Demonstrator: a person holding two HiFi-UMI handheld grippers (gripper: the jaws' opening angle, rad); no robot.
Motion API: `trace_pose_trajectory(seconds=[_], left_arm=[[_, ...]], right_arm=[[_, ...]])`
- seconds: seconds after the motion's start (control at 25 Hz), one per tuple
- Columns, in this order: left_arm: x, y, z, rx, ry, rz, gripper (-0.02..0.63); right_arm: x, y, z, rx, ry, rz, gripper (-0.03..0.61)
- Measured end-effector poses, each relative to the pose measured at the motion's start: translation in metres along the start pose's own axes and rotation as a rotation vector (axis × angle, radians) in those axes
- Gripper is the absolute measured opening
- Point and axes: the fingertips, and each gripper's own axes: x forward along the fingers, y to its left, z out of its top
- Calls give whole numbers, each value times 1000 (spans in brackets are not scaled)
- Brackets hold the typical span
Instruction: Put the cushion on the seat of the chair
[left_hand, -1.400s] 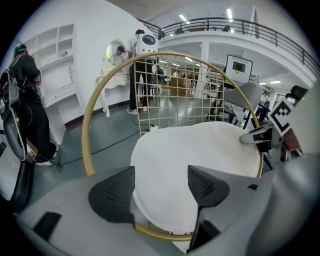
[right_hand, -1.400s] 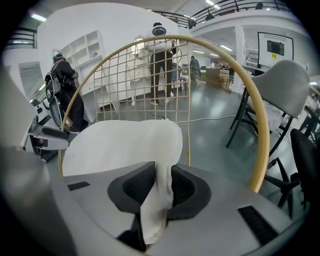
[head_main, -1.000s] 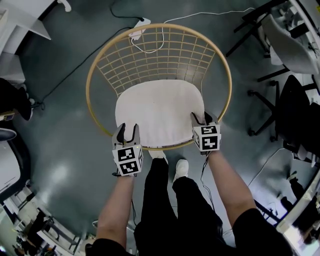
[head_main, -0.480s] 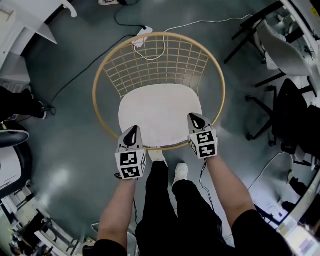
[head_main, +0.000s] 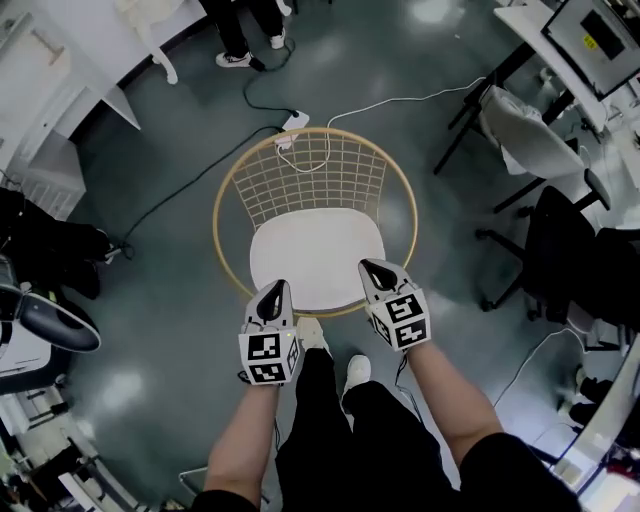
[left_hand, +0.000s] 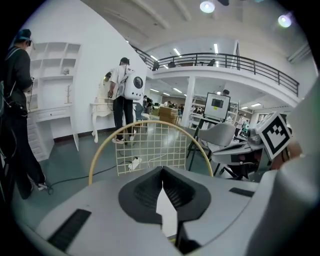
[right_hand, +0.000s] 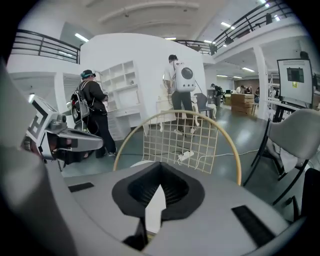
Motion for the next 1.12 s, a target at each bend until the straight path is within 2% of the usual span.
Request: trace_pose_trajectory(seconds=[0.28,0.52,0.72,0.92,1.12], left_arm=[[-94,-52,84,-6,-87,1,17],[-169,-92,129,13,-139,9,17],[-217,-116,145,14,-178,0,17],[-251,-122,143,14,-194,-1,17],[-276,-126,135,27,-192,-43,17]], right_arm=[[-109,28,88,-24,-96,35,11],[-196,52,131,-60,-165,66,11],[-252,70,147,-84,-205,73,12],[-284,96,148,-105,-218,77,11],[-303,119,143,-92,-234,50,11]])
